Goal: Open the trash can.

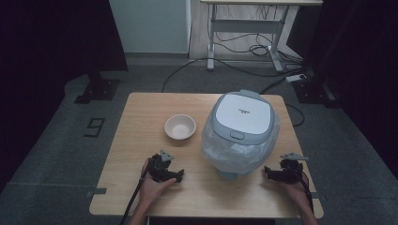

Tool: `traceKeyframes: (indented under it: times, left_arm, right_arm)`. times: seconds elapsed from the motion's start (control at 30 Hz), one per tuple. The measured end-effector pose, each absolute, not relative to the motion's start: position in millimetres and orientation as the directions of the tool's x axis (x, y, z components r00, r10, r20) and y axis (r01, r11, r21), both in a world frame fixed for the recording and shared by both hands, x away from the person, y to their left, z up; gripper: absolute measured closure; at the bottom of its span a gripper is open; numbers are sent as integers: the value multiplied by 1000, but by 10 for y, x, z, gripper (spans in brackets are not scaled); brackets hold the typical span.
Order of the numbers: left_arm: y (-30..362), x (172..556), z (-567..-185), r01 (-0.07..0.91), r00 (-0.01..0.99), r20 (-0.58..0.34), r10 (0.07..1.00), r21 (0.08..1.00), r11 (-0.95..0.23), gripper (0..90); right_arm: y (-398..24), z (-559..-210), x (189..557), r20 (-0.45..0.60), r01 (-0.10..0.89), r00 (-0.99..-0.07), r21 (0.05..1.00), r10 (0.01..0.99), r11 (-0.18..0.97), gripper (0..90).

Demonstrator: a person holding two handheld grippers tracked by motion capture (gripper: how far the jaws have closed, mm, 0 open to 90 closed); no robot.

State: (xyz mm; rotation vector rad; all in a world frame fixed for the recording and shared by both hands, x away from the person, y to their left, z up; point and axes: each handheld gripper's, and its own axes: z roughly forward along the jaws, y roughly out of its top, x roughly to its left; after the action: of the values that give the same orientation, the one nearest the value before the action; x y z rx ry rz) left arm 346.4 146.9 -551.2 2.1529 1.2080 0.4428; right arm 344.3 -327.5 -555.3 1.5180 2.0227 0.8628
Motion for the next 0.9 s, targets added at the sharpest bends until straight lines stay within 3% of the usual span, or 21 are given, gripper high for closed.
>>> traceKeyframes:
  times: [0.67,0.77,0.83,0.87,0.9]
  left_arm:
    - [1491,3433,-5511,642,525,-11,851,661,-388,0]
    - [1491,3433,-5511,642,526,-11,851,661,-388,0]
    - [1491,3433,-5511,642,525,-11,851,661,-388,0]
    - [1491,3433,-5511,642,525,-11,851,661,-388,0]
    - [1492,3435,-5512,643,525,-11,851,661,-387,0]
  right_arm:
    - [-3318,-5540,3395,15,657,-244,738,970,154,142]
    - [-3345,-5520,3391,33,661,-237,738,971,136,233]
    - [-3391,-5466,3387,109,665,-237,742,965,80,306]
    - [-3391,-5466,3387,109,665,-237,742,965,80,306]
    - [-3426,-5392,3364,119,647,-236,759,964,65,384]
